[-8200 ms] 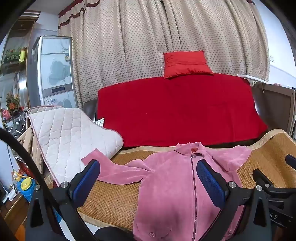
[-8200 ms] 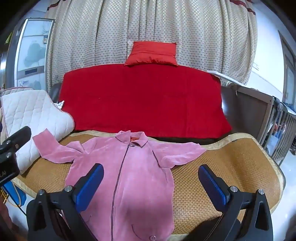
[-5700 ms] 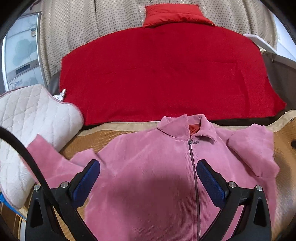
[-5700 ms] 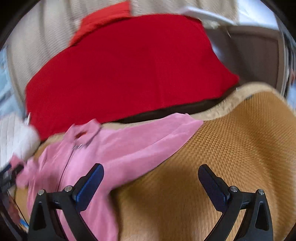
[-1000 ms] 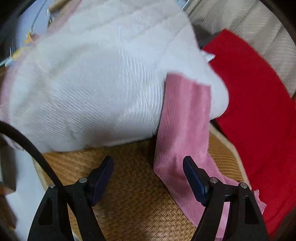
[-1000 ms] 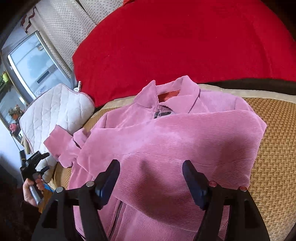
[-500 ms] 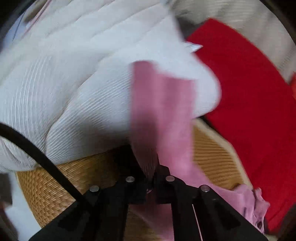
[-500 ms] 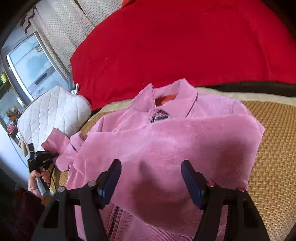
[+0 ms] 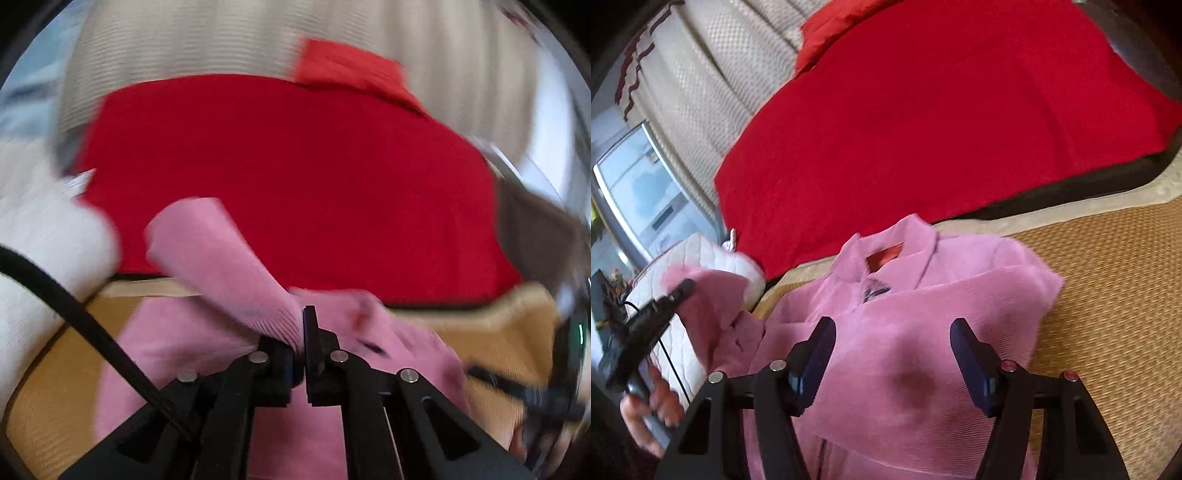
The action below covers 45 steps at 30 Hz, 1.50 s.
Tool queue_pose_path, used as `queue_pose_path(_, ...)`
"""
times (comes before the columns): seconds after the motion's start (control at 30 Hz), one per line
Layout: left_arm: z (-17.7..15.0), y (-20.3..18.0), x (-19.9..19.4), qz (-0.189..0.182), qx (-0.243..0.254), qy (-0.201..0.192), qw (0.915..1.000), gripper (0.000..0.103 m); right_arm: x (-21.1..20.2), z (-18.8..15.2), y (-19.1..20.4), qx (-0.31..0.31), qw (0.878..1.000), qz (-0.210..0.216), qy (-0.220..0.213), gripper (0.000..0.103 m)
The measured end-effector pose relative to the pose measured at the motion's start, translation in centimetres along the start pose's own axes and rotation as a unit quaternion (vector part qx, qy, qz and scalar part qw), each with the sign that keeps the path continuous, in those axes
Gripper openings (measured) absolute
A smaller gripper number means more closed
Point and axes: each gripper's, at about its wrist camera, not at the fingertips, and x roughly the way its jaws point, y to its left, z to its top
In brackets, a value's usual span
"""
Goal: Fold large clothes
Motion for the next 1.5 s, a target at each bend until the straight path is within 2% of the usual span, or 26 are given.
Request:
queue_pose_path(0.03, -0.7, -2.1, 1.0, -0.038, 0.025, 0.026, 0.9986, 0.020, -0.2, 0.2, -0.5, 0.005, 1.000, -0.005, -0.004, 0.068)
queue_pose_path(0.07, -1.0, -3.2, 2.0, -0.072, 0.044, 0.049, 0.9952, 0.039, -0.4, 0.3, -1.2, 0.016, 1.000, -0.008, -0.006, 0.068)
queue_pose_path(0.1, -1.6, -4.9, 2.5, -0.111, 0.076, 0.074, 0.9882, 0.047, -0.6, 0.5, -1.9, 0.027, 1.000, -0.009, -0.006, 0.068)
queue_pose_path(0.13, -1.8, -5.5, 2.4, -0.119, 0.096, 0.071, 0.9857, 0.057, -0.6, 0.6, -2.4, 0.037, 0.999, -0.009, -0.005, 0.068)
queue_pose_path(0.2, -0.9, -4.7, 2.2, -0.113, 0.110, 0.046, 0.9864, 0.067, -0.6, 0.9, -3.4, 0.055, 0.998, -0.009, -0.001, 0.068)
queue_pose_path(0.27, -0.2, -2.0, 0.6, -0.114, 0.078, 0.015, 0.9903, 0.079, -0.8, 1.0, -4.0, 0.063, 0.998, -0.009, 0.001, 0.068)
queue_pose_path(0.33, 0.2, 0.8, -0.2, -0.099, 0.026, 0.002, 0.9947, 0.081, -0.7, 1.1, -4.2, 0.068, 0.998, -0.006, 0.003, 0.069)
queue_pose_path(0.4, 0.3, 2.9, -0.1, -0.049, -0.019, 0.006, 0.9986, 0.081, -0.4, 1.1, -4.2, 0.069, 0.998, 0.000, 0.011, 0.070)
queue_pose_path(0.43, 0.1, 4.5, 0.6, -0.010, -0.035, 0.018, 0.9992, 0.081, -0.1, 1.2, -4.0, 0.070, 0.997, 0.004, 0.015, 0.070)
queue_pose_path(0.53, -1.0, 7.9, 2.5, 0.068, -0.074, 0.063, 0.9929, 0.081, 1.5, 0.8, -3.1, 0.062, 0.997, 0.025, 0.039, 0.070)
queue_pose_path(0.6, -1.7, 8.9, 3.3, 0.077, -0.094, 0.087, 0.9888, 0.081, 2.9, 0.6, -2.3, 0.049, 0.997, 0.025, 0.058, 0.070)
queue_pose_path(0.67, -2.4, 9.0, 4.1, 0.092, -0.083, 0.109, 0.9862, 0.081, 4.7, 0.4, -1.8, 0.037, 0.997, 0.012, 0.068, 0.070)
queue_pose_path(0.73, -4.0, 9.0, 5.7, 0.121, -0.061, 0.157, 0.9783, 0.081, 6.7, 0.1, -1.8, 0.031, 0.996, 0.000, 0.085, 0.072)
queue_pose_path(0.8, -5.6, 8.7, 7.2, 0.130, -0.043, 0.211, 0.9679, 0.081, 8.6, -0.4, -1.7, 0.032, 0.993, -0.001, 0.110, 0.073)
queue_pose_path(0.87, -6.8, 8.7, 8.2, 0.138, -0.026, 0.254, 0.9569, 0.081, 8.5, -0.7, -0.7, 0.008, 0.996, -0.001, 0.086, 0.073)
queue_pose_path(0.9, -7.3, 8.6, 8.6, 0.135, -0.026, 0.258, 0.9563, 0.081, 8.4, -0.8, 0.1, -0.009, 0.996, 0.012, 0.088, 0.061)
queue_pose_path(0.93, -7.4, 8.7, 8.5, 0.131, -0.033, 0.255, 0.9573, 0.081, 8.3, -0.8, 1.0, -0.030, 0.995, 0.014, 0.093, 0.028)
queue_pose_path(0.97, -7.2, 8.7, 8.3, 0.129, -0.039, 0.253, 0.9582, 0.081, 8.0, -1.0, 2.2, -0.062, 0.994, -0.001, 0.095, 0.021)
queue_pose_path(1.03, -6.6, 8.8, 7.4, 0.125, -0.050, 0.235, 0.9627, 0.081, 6.6, -1.1, 3.6, -0.094, 0.993, -0.004, 0.071, 0.016)
queue_pose_path(1.17, -5.9, 7.8, 5.9, 0.125, -0.044, 0.202, 0.9704, 0.081, 1.6, -1.3, 5.2, -0.129, 0.991, -0.008, 0.017, 0.013)
queue_pose_path(1.27, -6.6, 7.0, 6.8, 0.132, -0.012, 0.218, 0.9667, 0.081, -0.2, -1.1, 3.8, -0.130, 0.990, -0.050, -0.002, 0.014)
queue_pose_path(1.33, -7.5, 6.4, 8.4, 0.138, 0.005, 0.251, 0.9579, 0.081, 0.9, -1.3, 1.1, -0.110, 0.991, -0.074, 0.035, 0.018)
queue_pose_path(1.37, -7.9, 6.3, 8.7, 0.139, 0.012, 0.260, 0.9555, 0.082, 2.1, -1.5, -0.4, -0.093, 0.990, -0.079, 0.071, 0.018)
queue_pose_path(1.4, -8.0, 6.2, 8.7, 0.139, 0.017, 0.260, 0.9554, 0.082, 3.7, -2.0, -2.2, -0.061, 0.987, -0.076, 0.128, 0.023)
queue_pose_path(1.43, -7.8, 6.1, 8.4, 0.137, 0.019, 0.256, 0.9567, 0.082, 4.4, -2.2, -3.2, -0.031, 0.985, -0.064, 0.154, 0.025)
queue_pose_path(1.5, -7.3, 6.2, 7.8, 0.134, 0.018, 0.248, 0.9594, 0.082, 3.2, -1.8, -4.2, -0.004, 0.989, -0.033, 0.142, 0.025)
